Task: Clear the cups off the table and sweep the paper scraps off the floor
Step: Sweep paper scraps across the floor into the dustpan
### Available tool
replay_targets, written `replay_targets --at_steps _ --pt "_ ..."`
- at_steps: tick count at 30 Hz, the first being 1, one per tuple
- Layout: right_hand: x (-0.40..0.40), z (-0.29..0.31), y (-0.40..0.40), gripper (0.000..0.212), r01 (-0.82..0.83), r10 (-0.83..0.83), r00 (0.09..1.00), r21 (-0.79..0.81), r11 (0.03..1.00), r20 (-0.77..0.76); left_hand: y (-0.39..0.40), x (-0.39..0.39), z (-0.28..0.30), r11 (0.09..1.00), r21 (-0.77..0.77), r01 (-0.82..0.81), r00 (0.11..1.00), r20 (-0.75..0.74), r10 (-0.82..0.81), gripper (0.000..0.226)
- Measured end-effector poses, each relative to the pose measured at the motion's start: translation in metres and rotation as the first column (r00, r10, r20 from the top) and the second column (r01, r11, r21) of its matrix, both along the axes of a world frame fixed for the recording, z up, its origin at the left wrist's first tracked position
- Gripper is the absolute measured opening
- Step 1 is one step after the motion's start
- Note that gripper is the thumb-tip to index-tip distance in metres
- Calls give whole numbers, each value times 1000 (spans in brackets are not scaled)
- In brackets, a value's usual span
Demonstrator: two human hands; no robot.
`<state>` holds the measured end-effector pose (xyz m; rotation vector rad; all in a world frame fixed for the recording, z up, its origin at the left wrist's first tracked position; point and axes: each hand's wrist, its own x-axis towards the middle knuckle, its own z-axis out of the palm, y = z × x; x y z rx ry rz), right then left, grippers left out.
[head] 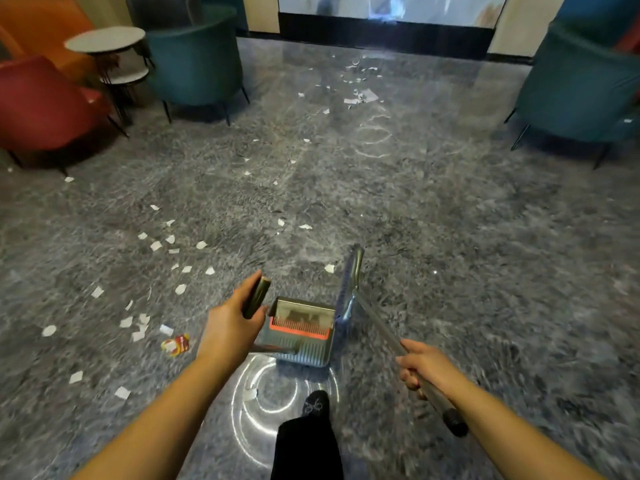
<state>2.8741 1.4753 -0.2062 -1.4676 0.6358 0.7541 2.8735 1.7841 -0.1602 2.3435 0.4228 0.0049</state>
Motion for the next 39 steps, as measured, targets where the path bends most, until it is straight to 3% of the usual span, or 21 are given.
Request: replay_targets --at_steps 2,6,14,18,27,39 --pt "50 -3 0 35 14 -14 1000 3 1000 4 3 57 -3 1000 -11 18 1000 9 -18 63" --pt "142 0 2 41 72 -72 997 -12 997 16 6 158 1 998 -29 57 998 20 -56 62" --pt "328 -3 -11 28 183 -183 983 35 983 16 -16 366 4 991 -31 133 990 51 -131 59" --pt "448 -16 -31 39 170 -171 985 24 985 30 -36 483 -10 990 -14 143 987 71 -142 59" --pt "709 7 -75 40 120 -120 993 19 993 -3 -67 740 2 994 17 110 989 98 -111 61" --pt "1029 -2 -61 50 176 -176 984 -1 984 10 -49 1066 -3 993 -19 117 991 71 -115 59"
